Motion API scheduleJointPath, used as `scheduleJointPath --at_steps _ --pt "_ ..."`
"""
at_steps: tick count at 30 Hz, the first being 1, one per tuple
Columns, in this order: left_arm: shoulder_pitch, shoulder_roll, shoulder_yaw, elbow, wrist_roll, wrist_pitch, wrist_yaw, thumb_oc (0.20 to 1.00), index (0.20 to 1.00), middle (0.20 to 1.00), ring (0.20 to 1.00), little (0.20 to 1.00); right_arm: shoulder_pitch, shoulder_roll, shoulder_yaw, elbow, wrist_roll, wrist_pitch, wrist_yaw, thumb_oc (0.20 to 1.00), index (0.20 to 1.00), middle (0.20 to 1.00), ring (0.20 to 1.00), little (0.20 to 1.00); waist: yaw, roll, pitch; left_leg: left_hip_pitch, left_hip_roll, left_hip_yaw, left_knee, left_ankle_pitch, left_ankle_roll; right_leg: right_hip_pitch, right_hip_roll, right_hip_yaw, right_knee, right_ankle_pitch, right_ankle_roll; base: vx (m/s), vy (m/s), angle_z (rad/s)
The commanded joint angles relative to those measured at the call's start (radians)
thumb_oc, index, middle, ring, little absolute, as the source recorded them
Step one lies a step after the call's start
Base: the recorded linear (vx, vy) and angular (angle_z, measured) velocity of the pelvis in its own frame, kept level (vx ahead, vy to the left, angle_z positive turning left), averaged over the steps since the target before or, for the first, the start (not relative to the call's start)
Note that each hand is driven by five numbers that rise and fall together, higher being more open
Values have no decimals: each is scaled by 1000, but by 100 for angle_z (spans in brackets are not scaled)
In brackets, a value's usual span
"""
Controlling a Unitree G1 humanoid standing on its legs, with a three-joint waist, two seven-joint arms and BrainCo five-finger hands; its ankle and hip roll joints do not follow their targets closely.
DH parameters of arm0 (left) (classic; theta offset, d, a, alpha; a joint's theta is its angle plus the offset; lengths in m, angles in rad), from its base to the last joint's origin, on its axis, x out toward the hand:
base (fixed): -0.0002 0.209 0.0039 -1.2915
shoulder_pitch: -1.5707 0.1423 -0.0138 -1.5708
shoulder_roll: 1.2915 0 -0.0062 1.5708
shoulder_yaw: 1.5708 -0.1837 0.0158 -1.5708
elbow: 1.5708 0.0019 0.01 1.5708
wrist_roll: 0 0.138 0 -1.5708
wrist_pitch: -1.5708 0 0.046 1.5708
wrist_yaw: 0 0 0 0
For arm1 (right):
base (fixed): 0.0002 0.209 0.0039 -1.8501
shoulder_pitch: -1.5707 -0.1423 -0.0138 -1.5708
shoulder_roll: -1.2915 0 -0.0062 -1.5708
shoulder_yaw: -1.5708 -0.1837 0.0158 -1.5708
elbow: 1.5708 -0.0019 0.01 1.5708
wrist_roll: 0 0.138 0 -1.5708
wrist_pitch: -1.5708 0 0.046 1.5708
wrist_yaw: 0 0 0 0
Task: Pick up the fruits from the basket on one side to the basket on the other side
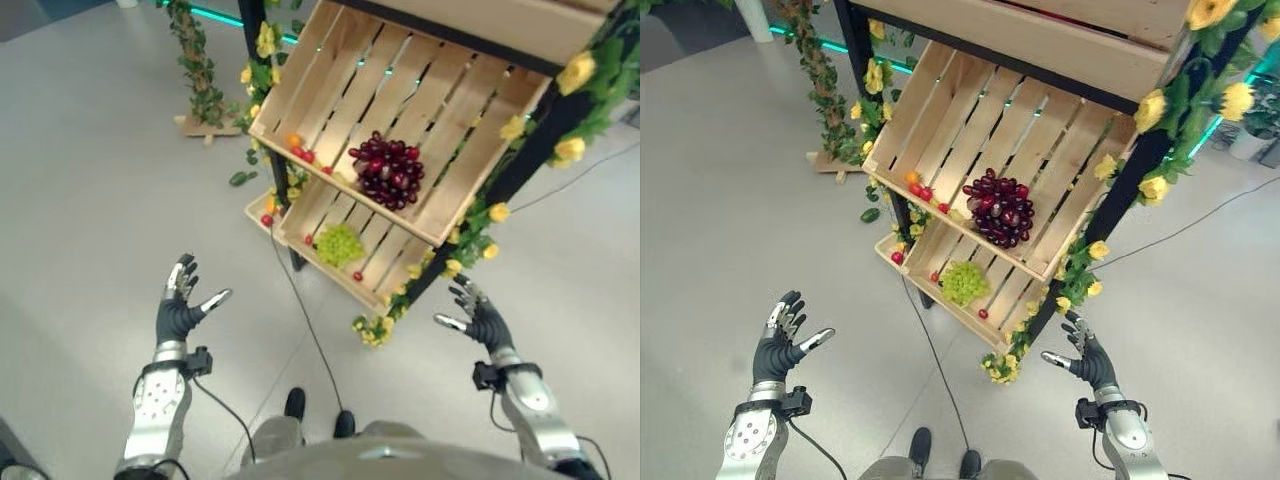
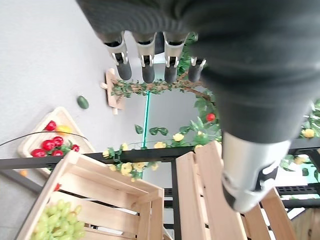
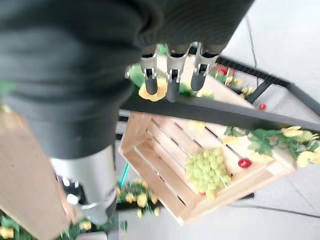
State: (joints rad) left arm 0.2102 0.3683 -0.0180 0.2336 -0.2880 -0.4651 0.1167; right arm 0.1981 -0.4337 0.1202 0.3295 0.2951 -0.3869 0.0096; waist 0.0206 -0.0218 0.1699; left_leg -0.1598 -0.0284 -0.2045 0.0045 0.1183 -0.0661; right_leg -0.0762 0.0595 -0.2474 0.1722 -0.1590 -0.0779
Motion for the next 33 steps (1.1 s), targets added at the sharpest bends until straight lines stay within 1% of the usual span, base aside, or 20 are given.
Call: scheduleJointPath --at_steps 1,2,3,4,5,8,9,10,11,13,15,17,20,24,25,26,28,30,32,33 --pt "-67 31 37 -43 11 -60 15 1000 1000 1000 1000 1000 -59 -35 -64 -98 -13 -78 -34 1000 1000 1000 1000 1000 20 -28 37 -90 57 37 77 -4 -31 -44 -81 12 -47 102 118 -196 -4 86" --pt "-79 32 38 -42 12 -62 18 1000 1000 1000 1000 1000 -64 -40 -67 -101 -18 -79 -39 1000 1000 1000 1000 1000 18 -26 39 -103 52 58 92 -16 -22 -55 -92 -5 -46 108 124 -172 -27 77" --pt "-89 34 39 -41 10 -64 18 1000 1000 1000 1000 1000 -60 -46 -71 -109 -27 -78 -44 1000 1000 1000 1000 1000 18 -23 43 -102 55 109 130 -41 -14 -63 -110 -32 -43 113 128 -124 -20 85" --pt "-90 34 39 -41 10 -64 18 1000 1000 1000 1000 1000 -60 -46 -72 -109 -27 -78 -44 1000 1000 1000 1000 1000 17 -22 42 -107 55 107 132 -39 -13 -66 -110 -34 -45 117 128 -201 -30 78" --pt "-98 35 32 -45 7 -67 11 1000 1000 1000 1000 1000 -43 -62 -87 -121 -53 -77 -61 1000 1000 1000 1000 1000 8 -15 46 -102 70 217 187 -85 -3 -67 -142 -100 -53 122 133 -184 -11 94" --pt "-107 30 26 -40 0 -73 6 1000 1000 1000 1000 1000 -17 -61 -105 -132 -52 -77 -63 1000 1000 1000 1000 1000 -16 -2 34 -59 92 361 226 -163 9 -53 -170 -188 -73 121 135 -87 -15 152" --pt "-122 33 26 -42 -6 -75 7 1000 1000 1000 1000 1000 -12 -65 -111 -141 -56 -80 -64 1000 1000 1000 1000 1000 -29 3 23 -32 111 433 245 -208 4 -40 -178 -213 -73 106 142 18 22 172" --pt "-139 35 20 -37 -10 -76 8 1000 1000 1000 1000 1000 -9 -66 -115 -148 -56 -81 -68 1000 1000 1000 1000 1000 -43 11 19 -15 131 503 264 -234 4 -37 -188 -247 -69 105 143 5 53 121" --pt "-153 38 12 -39 -12 -78 7 1000 1000 1000 1000 1000 -8 -67 -116 -145 -60 -80 -71 1000 1000 1000 1000 1000 -54 18 13 2 140 559 274 -247 2 -37 -199 -280 -68 106 140 -71 100 117" --pt "-163 43 5 -61 -13 -85 4 1000 1000 1000 1000 1000 4 -70 -120 -158 -71 -81 -75 1000 1000 1000 1000 1000 -69 41 7 36 139 615 241 -261 -2 -39 -209 -332 -51 106 140 -31 119 102" --pt "-147 44 12 -80 1 -88 13 1000 1000 1000 1000 1000 8 -73 -112 -157 -72 -80 -64 1000 1000 1000 1000 1000 -76 48 7 34 127 598 209 -249 -4 -34 -220 -348 -41 120 153 32 112 178" --pt "-135 53 22 -104 12 -93 25 1000 1000 1000 1000 1000 -3 -81 -87 -148 -82 -73 -55 1000 1000 1000 1000 1000 -62 43 12 33 105 564 197 -242 4 -30 -237 -348 -43 142 165 24 145 114" --pt "-107 69 54 -134 18 -102 33 1000 1000 1000 1000 1000 -21 -87 -40 -143 -68 -65 -25 1000 1000 1000 1000 1000 -25 30 14 38 85 555 161 -232 29 -28 -264 -367 -37 159 173 0 134 28" --pt "-77 67 89 -131 30 -101 49 1000 1000 1000 1000 1000 -46 -86 9 -126 -73 -51 -9 1000 1000 1000 1000 1000 28 22 5 46 42 501 118 -223 52 -17 -283 -384 -30 163 185 39 148 13" --pt "-69 69 105 -130 34 -101 56 1000 1000 1000 1000 1000 -57 -73 23 -113 -74 -44 -5 1000 1000 1000 1000 1000 50 22 -2 59 24 482 93 -219 62 -16 -302 -398 3 161 195 73 167 31" --pt "-68 69 106 -131 34 -101 57 1000 1000 1000 1000 1000 -58 -72 23 -111 -74 -45 -6 1000 1000 1000 1000 1000 48 21 -2 60 22 481 91 -218 63 -17 -306 -399 7 159 197 75 192 45" --pt "-65 67 117 -135 36 -101 60 1000 1000 1000 1000 1000 -70 -59 39 -105 -82 -38 -2 1000 1000 1000 1000 1000 65 25 -3 74 5 456 81 -222 75 -21 -344 -408 81 163 216 91 168 42" --pt "-66 69 118 -132 41 -104 64 1000 1000 1000 1000 1000 -73 -50 46 -102 -86 -33 -2 1000 1000 1000 1000 1000 75 32 1 95 -14 423 82 -235 94 -36 -392 -382 182 189 236 134 247 44" --pt "-69 66 113 -125 36 -100 65 1000 1000 1000 1000 1000 -72 -44 52 -107 -98 -27 -1 1000 1000 1000 1000 1000 67 42 15 126 -45 379 84 -248 123 -55 -435 -303 320 216 257 75 254 95" --pt "-75 66 106 -122 28 -98 61 1000 1000 1000 1000 1000 -69 -46 52 -111 -105 -26 1 1000 1000 1000 1000 1000 54 51 27 118 -50 359 92 -224 138 -92 -422 -240 367 241 232 -31 152 120"
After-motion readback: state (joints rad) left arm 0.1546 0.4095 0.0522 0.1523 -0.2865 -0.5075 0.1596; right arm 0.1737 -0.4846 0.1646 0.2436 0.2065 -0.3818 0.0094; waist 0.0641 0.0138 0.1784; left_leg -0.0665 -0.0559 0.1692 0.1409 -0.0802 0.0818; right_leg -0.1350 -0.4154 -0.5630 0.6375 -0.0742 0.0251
